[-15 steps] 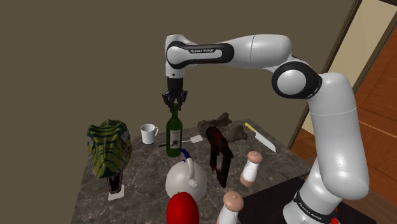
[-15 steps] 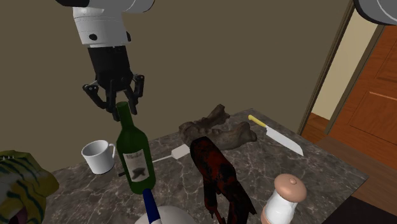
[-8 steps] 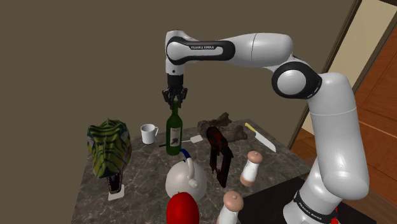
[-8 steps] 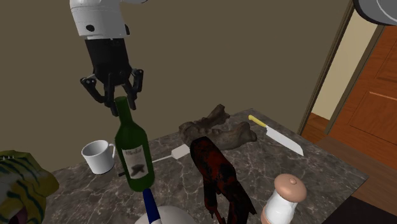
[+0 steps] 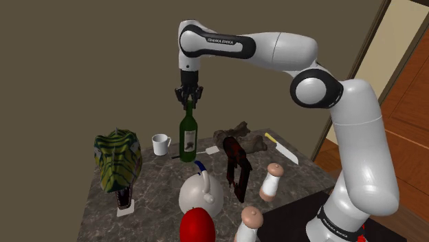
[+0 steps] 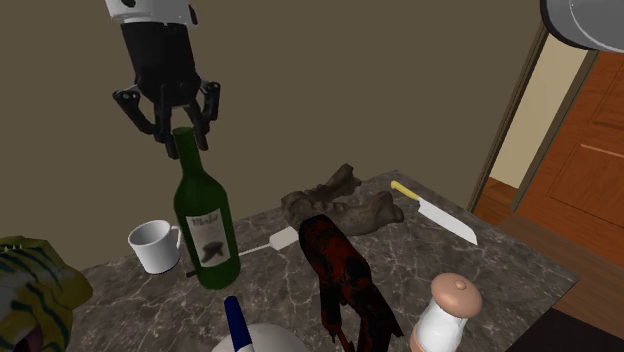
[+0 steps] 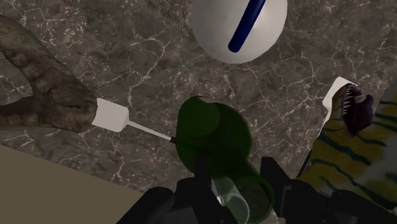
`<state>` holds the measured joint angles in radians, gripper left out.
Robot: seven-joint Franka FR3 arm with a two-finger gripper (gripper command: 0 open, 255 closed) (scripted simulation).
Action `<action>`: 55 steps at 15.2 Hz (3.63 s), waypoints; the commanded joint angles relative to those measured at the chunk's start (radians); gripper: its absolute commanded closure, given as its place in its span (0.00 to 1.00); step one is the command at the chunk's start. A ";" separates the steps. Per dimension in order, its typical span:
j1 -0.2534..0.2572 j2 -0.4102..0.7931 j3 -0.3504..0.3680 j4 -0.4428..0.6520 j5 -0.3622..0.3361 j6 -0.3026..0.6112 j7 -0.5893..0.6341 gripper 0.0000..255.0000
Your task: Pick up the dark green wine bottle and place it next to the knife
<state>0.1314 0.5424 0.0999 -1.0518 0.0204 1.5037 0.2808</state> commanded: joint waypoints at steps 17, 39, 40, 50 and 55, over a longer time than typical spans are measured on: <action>-0.064 -0.222 -0.010 -0.072 0.018 -0.153 -0.059 1.00; -0.228 -0.718 -0.161 -0.306 0.007 -0.429 -0.364 1.00; -0.234 -0.728 -0.172 -0.297 0.002 -0.449 -0.382 1.00; -0.299 -0.754 -0.293 -0.098 -0.058 -0.674 -0.598 1.00; -0.330 -0.734 -0.358 0.013 -0.090 -0.762 -0.718 1.00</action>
<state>-0.1940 -0.1866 -0.2494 -1.0395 -0.0626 0.7462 -0.4183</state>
